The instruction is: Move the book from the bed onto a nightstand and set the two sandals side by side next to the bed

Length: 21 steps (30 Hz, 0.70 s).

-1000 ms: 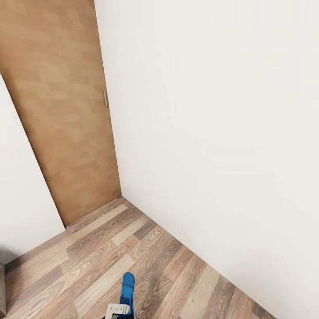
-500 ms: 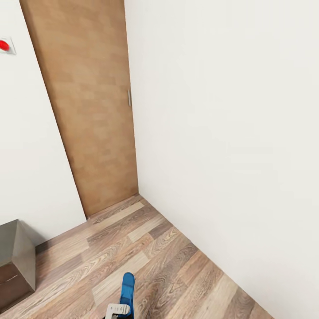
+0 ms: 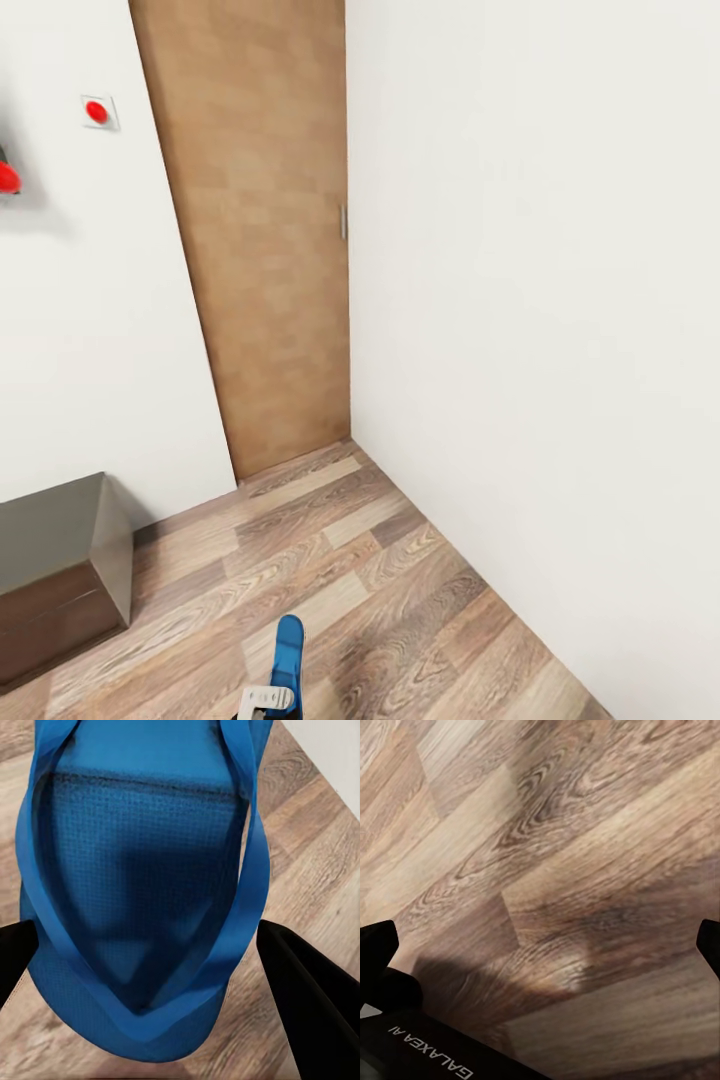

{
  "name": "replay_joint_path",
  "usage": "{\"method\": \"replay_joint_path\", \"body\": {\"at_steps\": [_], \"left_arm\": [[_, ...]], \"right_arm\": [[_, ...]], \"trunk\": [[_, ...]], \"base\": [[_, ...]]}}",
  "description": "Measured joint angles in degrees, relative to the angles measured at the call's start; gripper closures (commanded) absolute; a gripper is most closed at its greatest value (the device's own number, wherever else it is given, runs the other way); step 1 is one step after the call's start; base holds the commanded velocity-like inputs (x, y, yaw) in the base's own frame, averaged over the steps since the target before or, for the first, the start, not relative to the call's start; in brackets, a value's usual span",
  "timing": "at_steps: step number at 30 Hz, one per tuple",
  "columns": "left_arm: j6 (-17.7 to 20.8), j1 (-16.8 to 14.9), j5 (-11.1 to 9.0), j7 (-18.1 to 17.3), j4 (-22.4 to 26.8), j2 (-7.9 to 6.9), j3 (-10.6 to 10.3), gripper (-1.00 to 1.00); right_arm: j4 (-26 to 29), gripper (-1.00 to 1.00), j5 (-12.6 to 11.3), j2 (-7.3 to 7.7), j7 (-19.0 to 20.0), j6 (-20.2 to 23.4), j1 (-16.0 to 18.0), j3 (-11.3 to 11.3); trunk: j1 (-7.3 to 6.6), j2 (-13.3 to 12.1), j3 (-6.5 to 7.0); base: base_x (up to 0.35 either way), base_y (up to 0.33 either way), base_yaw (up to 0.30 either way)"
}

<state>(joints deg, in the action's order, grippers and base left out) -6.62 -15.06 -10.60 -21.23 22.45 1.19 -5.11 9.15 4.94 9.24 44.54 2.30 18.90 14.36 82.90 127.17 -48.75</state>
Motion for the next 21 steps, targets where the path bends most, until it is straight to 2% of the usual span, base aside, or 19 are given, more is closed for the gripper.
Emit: {"method": "replay_joint_path", "body": {"at_steps": [21], "left_arm": [[0.0, 0.0, 0.0, 0.0, 0.0, 0.00, 0.0, 1.00]], "right_arm": [[0.1, -1.00, 0.0, 0.00, 0.0, 0.0, 0.0, 0.0]], "trunk": [[0.00, 0.0, 0.00]], "base": [[0.000, 0.000, 0.287]]}}
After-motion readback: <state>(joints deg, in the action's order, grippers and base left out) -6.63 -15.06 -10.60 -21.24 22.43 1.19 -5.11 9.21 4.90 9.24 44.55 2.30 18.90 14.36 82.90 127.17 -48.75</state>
